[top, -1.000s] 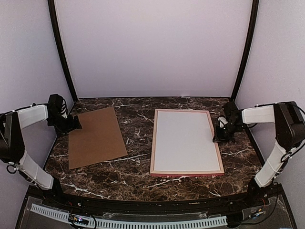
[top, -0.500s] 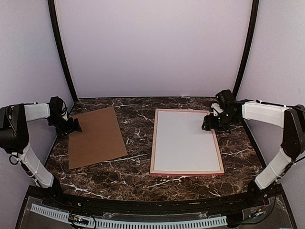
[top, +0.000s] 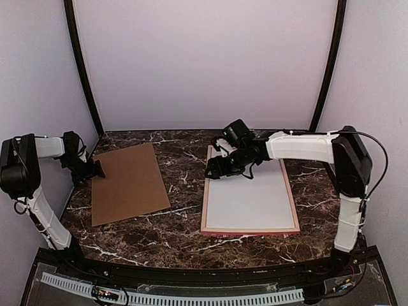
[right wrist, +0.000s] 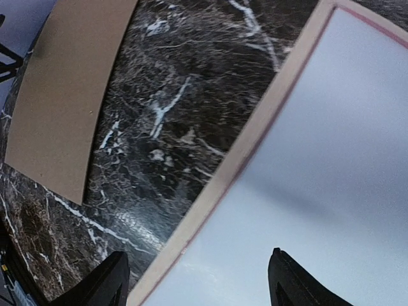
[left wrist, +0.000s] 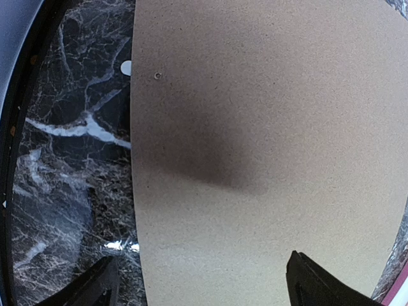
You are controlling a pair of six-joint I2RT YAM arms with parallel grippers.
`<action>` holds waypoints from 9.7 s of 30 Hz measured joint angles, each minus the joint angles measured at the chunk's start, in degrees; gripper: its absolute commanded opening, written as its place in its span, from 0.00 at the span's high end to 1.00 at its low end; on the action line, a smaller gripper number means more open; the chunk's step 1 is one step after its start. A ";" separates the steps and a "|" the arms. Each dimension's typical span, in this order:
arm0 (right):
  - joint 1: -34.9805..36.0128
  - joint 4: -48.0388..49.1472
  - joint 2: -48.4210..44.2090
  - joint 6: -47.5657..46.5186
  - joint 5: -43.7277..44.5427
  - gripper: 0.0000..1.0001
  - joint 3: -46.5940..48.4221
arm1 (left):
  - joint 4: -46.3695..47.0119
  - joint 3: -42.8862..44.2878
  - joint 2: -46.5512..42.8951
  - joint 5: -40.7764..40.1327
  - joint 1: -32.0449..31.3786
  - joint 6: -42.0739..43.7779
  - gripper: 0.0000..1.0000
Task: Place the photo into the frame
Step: Pick up the backboard from the center of the board, then pass from the left arm to the right
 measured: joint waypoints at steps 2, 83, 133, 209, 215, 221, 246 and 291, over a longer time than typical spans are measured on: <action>2.62 0.46 4.28 0.70 -0.98 0.24 4.00 | 0.00 0.00 0.31 0.24 0.42 0.22 0.06; 10.86 7.15 24.04 14.38 -16.52 0.32 18.21 | 13.53 -9.53 -2.58 28.26 3.54 -2.34 0.34; 9.09 9.20 19.65 5.57 -26.10 0.28 10.51 | -0.83 -2.84 -18.69 35.71 -3.19 -7.80 1.00; 6.51 18.97 21.00 19.21 -28.85 0.24 8.76 | -16.81 9.57 -28.35 14.23 -34.03 -19.15 0.80; 6.67 18.82 21.00 18.97 -28.98 0.24 8.76 | -12.76 9.57 -28.72 16.31 -36.06 -20.57 0.64; 6.58 19.32 20.83 18.84 -29.86 0.24 8.24 | -8.90 9.57 -28.70 17.94 -38.86 -22.05 0.53; 1.64 16.68 0.46 18.86 -27.58 0.25 1.90 | -2.64 15.96 -20.81 18.43 -50.27 -23.54 0.46; 1.73 16.17 -3.37 25.49 -28.76 0.31 11.96 | 2.03 17.57 -16.11 18.29 -55.12 -24.50 0.42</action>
